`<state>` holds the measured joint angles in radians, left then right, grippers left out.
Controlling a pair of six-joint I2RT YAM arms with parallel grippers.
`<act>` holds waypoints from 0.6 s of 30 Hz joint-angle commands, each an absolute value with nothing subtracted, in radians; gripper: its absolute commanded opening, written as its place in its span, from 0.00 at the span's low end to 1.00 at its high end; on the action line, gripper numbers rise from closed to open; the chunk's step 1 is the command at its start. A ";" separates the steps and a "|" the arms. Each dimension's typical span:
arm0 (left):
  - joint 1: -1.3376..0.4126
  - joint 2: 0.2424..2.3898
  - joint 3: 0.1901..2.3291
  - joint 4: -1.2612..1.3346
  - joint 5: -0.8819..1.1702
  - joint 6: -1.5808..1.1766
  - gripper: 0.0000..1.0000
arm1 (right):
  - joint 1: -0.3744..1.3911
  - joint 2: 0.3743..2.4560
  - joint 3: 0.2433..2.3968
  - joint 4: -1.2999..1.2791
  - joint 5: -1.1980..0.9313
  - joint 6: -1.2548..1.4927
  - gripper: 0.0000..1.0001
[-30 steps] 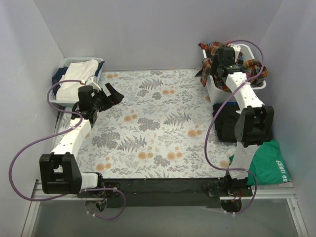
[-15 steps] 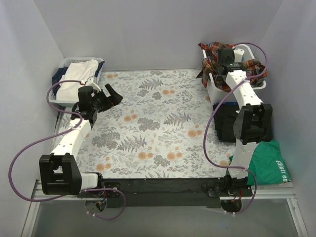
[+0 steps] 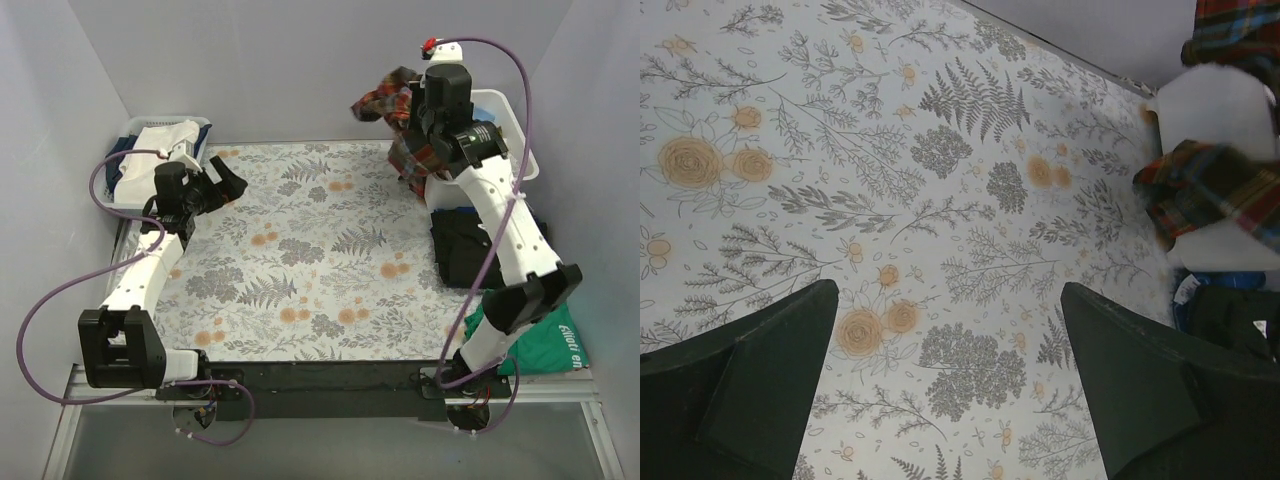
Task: Fold and stack the long sleeve shirts
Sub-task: Grab the shirt from the pile, then move the shirt to the center of the board
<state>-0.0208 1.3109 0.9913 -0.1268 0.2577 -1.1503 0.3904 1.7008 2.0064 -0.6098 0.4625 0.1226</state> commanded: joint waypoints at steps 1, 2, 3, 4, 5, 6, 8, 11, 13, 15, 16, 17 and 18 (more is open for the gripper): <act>-0.015 1.330 1.054 -0.132 0.181 -1.164 0.96 | 0.535 1.579 2.016 -0.491 0.276 0.003 0.01; -0.015 1.333 1.063 -0.143 0.160 -1.176 0.96 | 0.610 1.568 2.002 -0.492 0.250 -0.039 0.01; -0.015 1.338 1.083 -0.149 0.131 -1.186 0.97 | 0.650 1.560 1.982 -0.492 0.255 -0.070 0.01; -0.015 1.339 1.095 -0.158 0.071 -1.193 0.97 | 0.691 1.543 1.958 -0.492 0.270 -0.084 0.01; -0.015 1.342 1.109 -0.193 0.017 -1.203 0.97 | 0.760 1.534 1.907 -0.497 0.276 -0.100 0.01; -0.015 1.342 1.123 -0.218 -0.050 -1.235 0.97 | 0.791 1.526 1.869 -0.503 0.282 -0.112 0.02; -0.015 1.338 1.167 -0.306 -0.259 -1.276 0.98 | 0.834 1.500 1.772 -0.543 0.264 -0.110 0.45; -0.015 1.304 1.200 -0.392 -0.474 -1.324 0.98 | 0.842 1.431 1.662 -0.551 0.314 -0.042 0.73; -0.015 1.283 1.206 -0.437 -0.555 -1.350 0.98 | 0.842 1.349 1.537 -0.505 0.369 -0.019 0.96; -0.015 1.270 1.207 -0.480 -0.609 -1.353 0.98 | 0.841 1.277 1.441 -0.442 0.449 -0.008 0.99; -0.015 1.263 1.203 -0.489 -0.612 -1.353 0.98 | 0.839 1.261 1.416 -0.424 0.471 -0.008 0.99; -0.015 1.247 1.187 -0.494 -0.594 -1.347 0.98 | 0.827 1.250 1.396 -0.408 0.497 0.027 0.99; -0.015 1.240 1.178 -0.497 -0.589 -1.344 0.98 | 0.819 1.249 1.379 -0.399 0.503 0.044 0.99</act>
<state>-0.0185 1.3090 1.1793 -0.3981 -0.4576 -1.3239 0.8417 1.3582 1.4136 -0.5293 0.3767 -0.0231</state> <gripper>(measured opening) 0.982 0.984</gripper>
